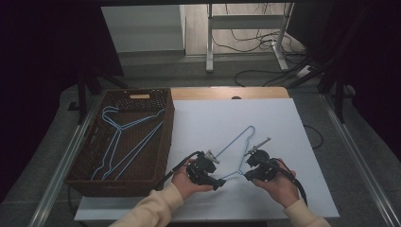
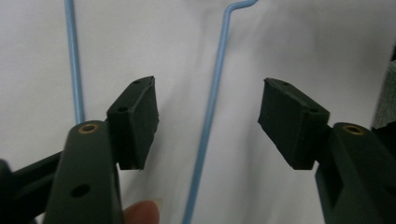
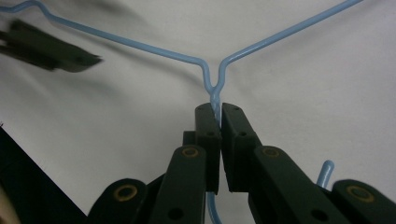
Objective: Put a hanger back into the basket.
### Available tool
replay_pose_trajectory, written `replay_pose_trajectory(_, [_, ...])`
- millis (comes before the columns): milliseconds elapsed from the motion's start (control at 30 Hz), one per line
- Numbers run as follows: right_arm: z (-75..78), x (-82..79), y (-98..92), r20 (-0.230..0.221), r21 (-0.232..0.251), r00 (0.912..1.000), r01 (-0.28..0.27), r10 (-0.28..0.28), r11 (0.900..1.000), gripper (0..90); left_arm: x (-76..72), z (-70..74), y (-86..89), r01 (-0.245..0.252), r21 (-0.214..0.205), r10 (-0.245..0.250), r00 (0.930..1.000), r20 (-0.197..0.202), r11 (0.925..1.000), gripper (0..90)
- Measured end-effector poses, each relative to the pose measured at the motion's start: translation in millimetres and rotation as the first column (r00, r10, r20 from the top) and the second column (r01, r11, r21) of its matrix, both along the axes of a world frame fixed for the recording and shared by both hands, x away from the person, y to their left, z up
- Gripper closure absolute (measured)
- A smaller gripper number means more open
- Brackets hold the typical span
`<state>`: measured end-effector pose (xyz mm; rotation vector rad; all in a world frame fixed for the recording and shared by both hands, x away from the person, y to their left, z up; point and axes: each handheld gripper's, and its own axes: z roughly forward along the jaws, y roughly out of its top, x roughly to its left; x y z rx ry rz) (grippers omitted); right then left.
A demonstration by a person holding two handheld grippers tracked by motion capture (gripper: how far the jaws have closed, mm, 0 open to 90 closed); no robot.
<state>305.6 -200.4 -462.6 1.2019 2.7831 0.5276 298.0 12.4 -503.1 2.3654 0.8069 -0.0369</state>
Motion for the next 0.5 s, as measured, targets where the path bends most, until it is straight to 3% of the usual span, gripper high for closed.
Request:
replay_pose_trajectory(233, [1.6,-1.1,1.5,0.002,0.004,1.0000,-0.008,0.008,1.0000,86.0,5.1,-8.1,-10.6,0.011,0.001,-0.011,0.9999,0.003,0.9999,50.4])
replay_pose_trajectory(367, [2.5,-2.2,3.7,-0.001,0.010,0.9999,-0.015,0.015,0.9998,86.1,5.8,-11.0,-16.5,0.029,0.001,-0.029,0.9996,-0.004,0.9996,68.5])
replay_pose_trajectory(500, [4.7,-3.2,5.7,0.003,0.022,0.9997,-0.024,0.024,0.9995,86.1,5.8,-13.2,-19.6,0.049,0.014,-0.049,0.9988,-0.006,0.9987,78.1])
